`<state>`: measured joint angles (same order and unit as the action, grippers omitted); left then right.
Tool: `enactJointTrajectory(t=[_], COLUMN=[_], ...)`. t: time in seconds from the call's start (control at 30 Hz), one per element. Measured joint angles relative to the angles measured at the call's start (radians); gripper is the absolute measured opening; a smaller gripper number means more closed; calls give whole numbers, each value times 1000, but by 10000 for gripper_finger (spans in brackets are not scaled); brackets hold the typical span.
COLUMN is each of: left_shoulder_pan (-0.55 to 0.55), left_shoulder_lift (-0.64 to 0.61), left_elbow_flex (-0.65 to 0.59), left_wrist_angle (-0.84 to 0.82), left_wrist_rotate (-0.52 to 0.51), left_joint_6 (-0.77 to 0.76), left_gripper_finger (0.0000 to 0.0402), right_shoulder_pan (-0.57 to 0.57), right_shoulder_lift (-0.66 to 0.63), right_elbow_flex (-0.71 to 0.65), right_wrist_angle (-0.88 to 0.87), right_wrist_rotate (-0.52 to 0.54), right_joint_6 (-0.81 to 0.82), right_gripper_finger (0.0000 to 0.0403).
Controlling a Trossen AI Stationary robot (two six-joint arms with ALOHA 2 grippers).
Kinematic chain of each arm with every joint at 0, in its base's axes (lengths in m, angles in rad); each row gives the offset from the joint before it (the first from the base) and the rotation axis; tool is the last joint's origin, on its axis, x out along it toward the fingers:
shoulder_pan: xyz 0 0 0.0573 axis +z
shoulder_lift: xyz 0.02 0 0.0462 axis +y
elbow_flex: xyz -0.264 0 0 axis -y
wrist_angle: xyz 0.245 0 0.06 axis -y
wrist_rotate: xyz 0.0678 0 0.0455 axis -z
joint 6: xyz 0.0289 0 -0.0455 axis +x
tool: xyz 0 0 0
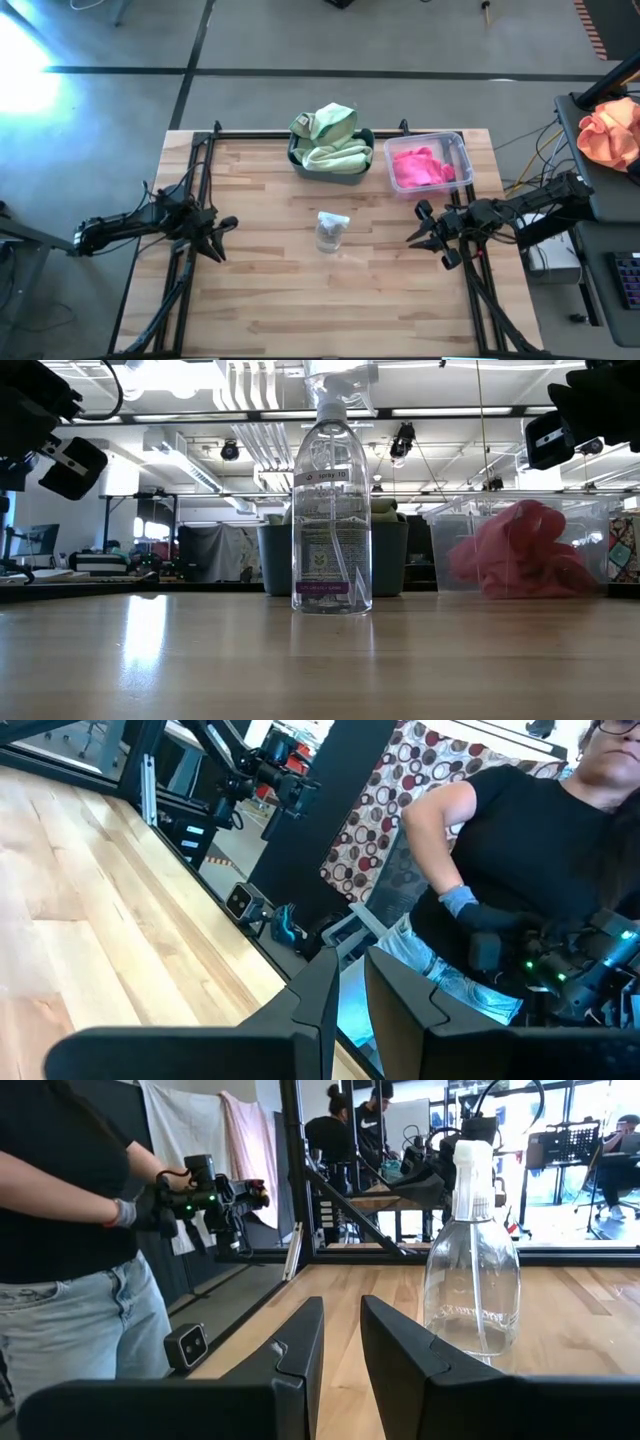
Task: Sort microfiber towel by color & place in baskets
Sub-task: Return to Home Position
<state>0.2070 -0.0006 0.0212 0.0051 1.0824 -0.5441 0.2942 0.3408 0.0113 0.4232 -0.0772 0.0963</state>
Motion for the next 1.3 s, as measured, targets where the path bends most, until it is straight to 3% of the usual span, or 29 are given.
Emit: enactJointTrajectory(t=[0.4,1.3], left_shoulder_pan=[0,0], left_shoulder_lift=[0,6], left_elbow_flex=[0,-4], left_wrist_angle=[-2,63], left_wrist_rotate=[0,-1], left_joint_6=[141,139], left_gripper_finger=[38,38], right_shoulder_pan=[0,0], right_shoulder_lift=[0,0], right_elbow_flex=[0,0], right_wrist_angle=[0,0], right_wrist_rotate=[0,0], right_joint_6=[0,0], right_gripper_finger=[63,63])
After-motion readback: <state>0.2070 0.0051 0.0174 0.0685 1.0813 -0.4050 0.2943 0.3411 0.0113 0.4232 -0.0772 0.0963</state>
